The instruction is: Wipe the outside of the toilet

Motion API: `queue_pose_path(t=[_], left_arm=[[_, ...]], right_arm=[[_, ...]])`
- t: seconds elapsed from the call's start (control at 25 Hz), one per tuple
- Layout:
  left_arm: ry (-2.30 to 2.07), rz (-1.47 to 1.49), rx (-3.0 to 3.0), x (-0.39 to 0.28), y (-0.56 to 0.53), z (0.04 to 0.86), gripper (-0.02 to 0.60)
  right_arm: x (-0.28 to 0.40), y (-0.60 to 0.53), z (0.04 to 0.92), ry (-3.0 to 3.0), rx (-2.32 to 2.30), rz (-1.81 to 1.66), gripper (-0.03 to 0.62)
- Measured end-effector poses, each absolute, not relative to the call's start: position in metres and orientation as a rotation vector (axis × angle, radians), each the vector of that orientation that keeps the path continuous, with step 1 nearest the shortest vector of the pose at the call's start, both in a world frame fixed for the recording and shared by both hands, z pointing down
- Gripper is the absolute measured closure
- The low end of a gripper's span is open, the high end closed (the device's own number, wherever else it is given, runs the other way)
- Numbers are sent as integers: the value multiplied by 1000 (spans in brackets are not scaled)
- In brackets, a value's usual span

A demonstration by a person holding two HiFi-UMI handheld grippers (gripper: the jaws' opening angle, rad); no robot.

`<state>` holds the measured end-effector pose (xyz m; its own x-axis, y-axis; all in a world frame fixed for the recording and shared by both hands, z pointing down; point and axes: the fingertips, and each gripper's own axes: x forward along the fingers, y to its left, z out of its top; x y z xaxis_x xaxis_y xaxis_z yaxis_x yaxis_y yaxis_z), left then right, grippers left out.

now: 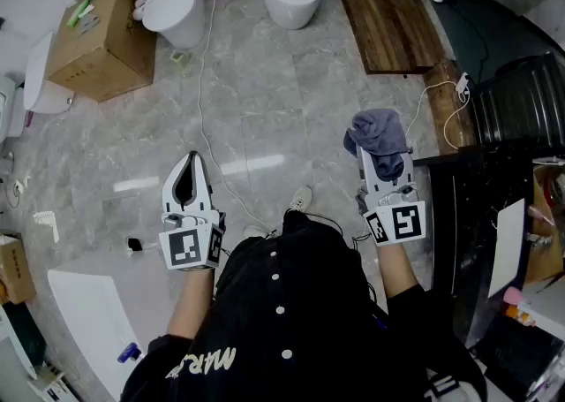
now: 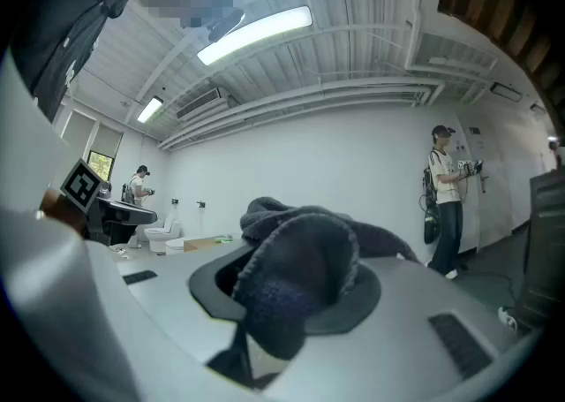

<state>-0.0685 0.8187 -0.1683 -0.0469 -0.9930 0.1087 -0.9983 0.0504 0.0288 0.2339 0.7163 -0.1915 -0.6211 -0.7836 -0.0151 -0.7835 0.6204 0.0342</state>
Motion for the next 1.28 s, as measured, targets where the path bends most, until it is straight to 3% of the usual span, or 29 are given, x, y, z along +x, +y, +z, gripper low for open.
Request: queue_pose_path(t=[0.92,1.28], left_arm=[[-2236,113,2111,-7,744,-181,572],[-2147,143,2154,-11,697,-163,572]], right_arm=[[288,634,-179,-2892,1404,33,467],[287,607,-164,-2838,1445,57,465]])
